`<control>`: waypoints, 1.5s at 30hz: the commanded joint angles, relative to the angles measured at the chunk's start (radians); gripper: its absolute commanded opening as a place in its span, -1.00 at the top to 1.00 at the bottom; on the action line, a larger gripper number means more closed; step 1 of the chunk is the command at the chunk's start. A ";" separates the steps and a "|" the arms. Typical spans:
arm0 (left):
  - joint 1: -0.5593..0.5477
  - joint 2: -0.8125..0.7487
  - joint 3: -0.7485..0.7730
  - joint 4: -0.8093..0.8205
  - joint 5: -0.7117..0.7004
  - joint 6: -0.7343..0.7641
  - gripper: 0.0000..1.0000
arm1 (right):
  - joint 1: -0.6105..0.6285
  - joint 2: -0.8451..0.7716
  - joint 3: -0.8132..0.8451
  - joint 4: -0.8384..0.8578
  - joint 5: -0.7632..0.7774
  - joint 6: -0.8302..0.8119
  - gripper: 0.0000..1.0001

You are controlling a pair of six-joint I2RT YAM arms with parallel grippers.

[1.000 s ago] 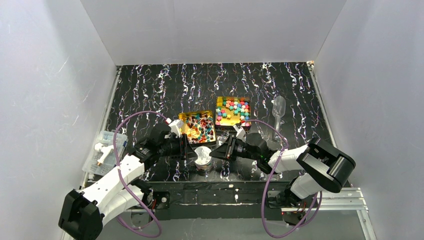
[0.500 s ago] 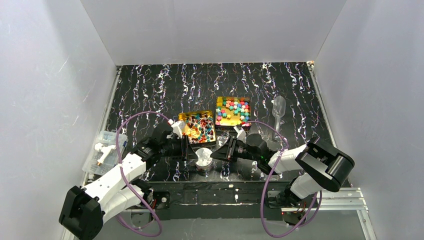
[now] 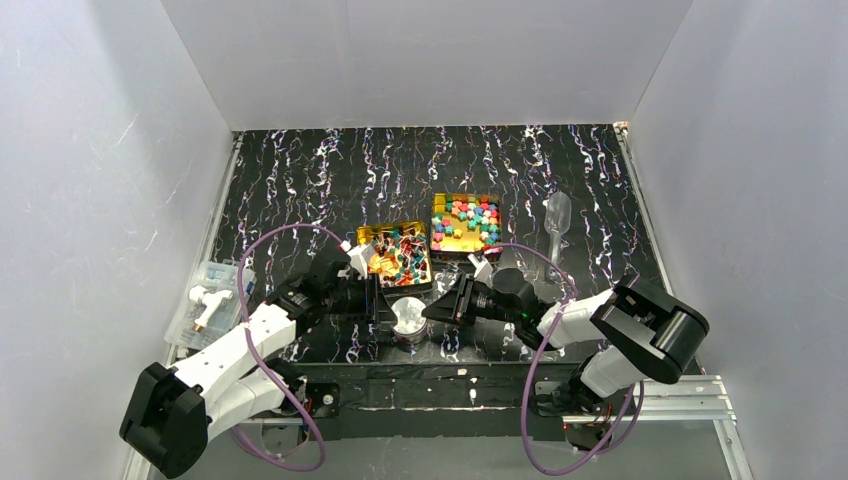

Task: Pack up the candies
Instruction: Close the bottle lid on the packing bottle.

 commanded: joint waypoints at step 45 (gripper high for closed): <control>-0.007 0.057 0.064 -0.044 -0.001 0.042 0.34 | 0.028 -0.128 0.206 -0.533 0.167 -0.319 0.02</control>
